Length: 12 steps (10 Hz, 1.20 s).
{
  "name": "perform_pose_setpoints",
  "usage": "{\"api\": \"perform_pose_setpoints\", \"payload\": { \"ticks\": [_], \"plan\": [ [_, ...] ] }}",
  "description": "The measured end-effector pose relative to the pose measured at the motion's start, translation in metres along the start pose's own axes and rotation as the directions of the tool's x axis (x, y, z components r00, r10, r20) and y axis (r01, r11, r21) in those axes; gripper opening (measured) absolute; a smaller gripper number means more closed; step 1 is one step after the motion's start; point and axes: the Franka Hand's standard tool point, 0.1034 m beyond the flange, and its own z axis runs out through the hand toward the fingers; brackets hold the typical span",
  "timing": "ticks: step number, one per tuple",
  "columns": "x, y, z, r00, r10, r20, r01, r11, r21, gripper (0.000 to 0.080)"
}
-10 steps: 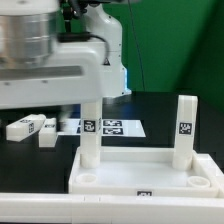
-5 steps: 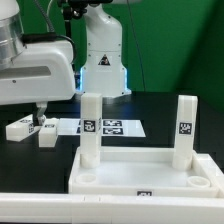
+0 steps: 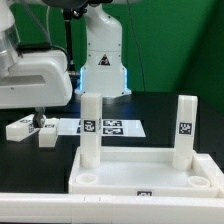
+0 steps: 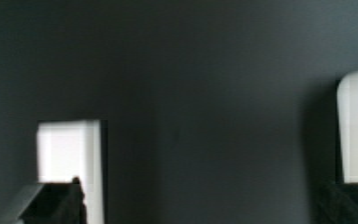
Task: Assemble desk
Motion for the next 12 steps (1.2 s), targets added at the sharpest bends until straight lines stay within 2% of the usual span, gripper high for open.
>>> {"api": "perform_pose_setpoints", "payload": {
  "ticks": [1,2,5,7,9,12],
  "plan": [
    [-0.006,0.0,0.007,1.0,0.025,0.012,-0.025,0.999,0.025,0.0649],
    [-0.004,-0.002,0.005,1.0,0.019,0.009,-0.02,1.0,0.018,0.0649],
    [-0.006,0.0,0.009,1.0,0.025,0.016,-0.026,0.999,0.024,0.0649],
    [-0.027,0.009,0.031,0.997,0.062,0.048,-0.064,0.997,0.042,0.0649],
    [-0.044,0.011,0.049,0.995,0.076,0.067,-0.079,0.996,0.044,0.0649],
    [-0.045,0.01,0.05,0.994,0.073,0.076,-0.077,0.996,0.046,0.0649]
  ]
}}
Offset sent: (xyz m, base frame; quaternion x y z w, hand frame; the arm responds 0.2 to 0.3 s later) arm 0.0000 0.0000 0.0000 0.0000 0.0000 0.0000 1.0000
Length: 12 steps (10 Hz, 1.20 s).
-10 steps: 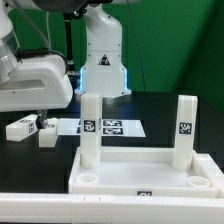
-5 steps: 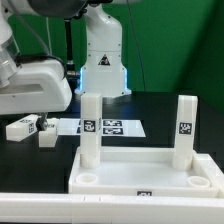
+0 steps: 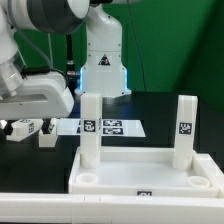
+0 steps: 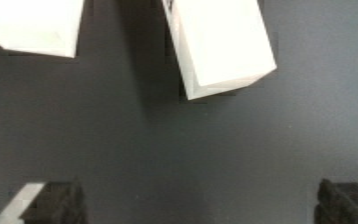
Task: Assemble desk
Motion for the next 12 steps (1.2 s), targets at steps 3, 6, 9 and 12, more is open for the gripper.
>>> {"api": "perform_pose_setpoints", "payload": {
  "ticks": [3,6,9,12],
  "plan": [
    [-0.014,-0.004,0.014,0.971,-0.014,0.24,0.004,0.999,0.043,0.0649],
    [-0.024,-0.008,0.025,0.922,-0.018,0.386,-0.007,0.998,0.062,0.0649],
    [-0.018,-0.006,0.03,0.923,-0.018,0.385,-0.004,0.998,0.055,0.0649],
    [-0.02,-0.006,0.033,0.914,-0.017,0.406,-0.006,0.998,0.056,0.0649]
  ]
}}
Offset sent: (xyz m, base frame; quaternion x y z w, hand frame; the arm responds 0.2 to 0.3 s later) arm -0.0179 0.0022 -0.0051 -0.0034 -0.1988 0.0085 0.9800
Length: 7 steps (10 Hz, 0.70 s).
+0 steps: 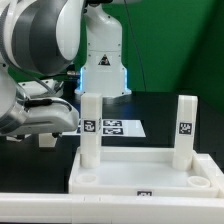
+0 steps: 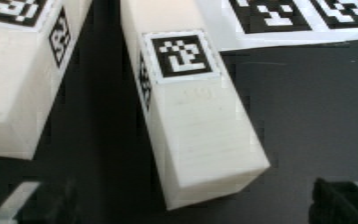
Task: Assemble desk
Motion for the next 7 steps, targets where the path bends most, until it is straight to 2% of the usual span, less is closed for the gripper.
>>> {"api": "perform_pose_setpoints", "payload": {
  "ticks": [2,4,5,7],
  "plan": [
    [-0.0036,0.0014,0.0065,0.99,0.002,0.139,-0.002,1.0,0.002,0.0649],
    [-0.0031,0.003,0.0092,0.967,0.012,0.253,-0.008,1.0,-0.017,0.0649],
    [0.0032,0.0027,0.0116,0.965,0.023,0.263,-0.014,0.999,-0.034,0.0649],
    [0.0038,-0.0003,0.0142,0.962,0.058,0.267,-0.047,0.998,-0.048,0.0649]
  ]
}}
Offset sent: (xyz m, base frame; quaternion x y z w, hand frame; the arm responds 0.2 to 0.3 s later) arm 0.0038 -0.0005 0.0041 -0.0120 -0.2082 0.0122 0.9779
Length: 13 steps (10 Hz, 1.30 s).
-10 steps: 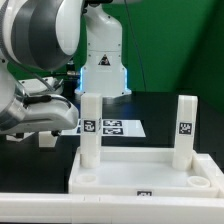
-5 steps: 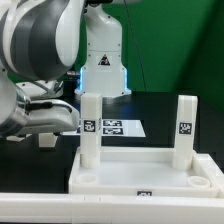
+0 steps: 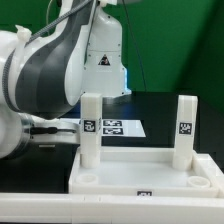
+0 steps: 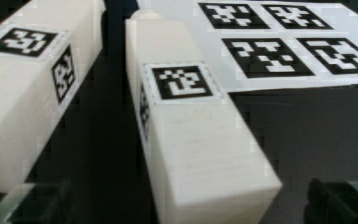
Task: Assemble desk
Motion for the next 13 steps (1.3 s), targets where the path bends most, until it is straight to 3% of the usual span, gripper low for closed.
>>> {"api": "perform_pose_setpoints", "payload": {
  "ticks": [2,5,7,12,13],
  "plan": [
    [0.001,-0.001,0.003,1.0,0.003,-0.013,-0.004,1.0,-0.02,0.0649],
    [0.0,-0.001,0.008,1.0,0.004,-0.025,-0.005,1.0,-0.022,0.0603],
    [0.0,-0.001,0.007,1.0,0.004,-0.026,-0.005,1.0,-0.022,0.0289],
    [0.0,0.003,0.005,1.0,-0.004,-0.031,0.003,1.0,-0.016,0.0292],
    [-0.002,0.004,-0.003,0.998,-0.037,-0.043,0.036,0.999,-0.023,0.0292]
  ]
}}
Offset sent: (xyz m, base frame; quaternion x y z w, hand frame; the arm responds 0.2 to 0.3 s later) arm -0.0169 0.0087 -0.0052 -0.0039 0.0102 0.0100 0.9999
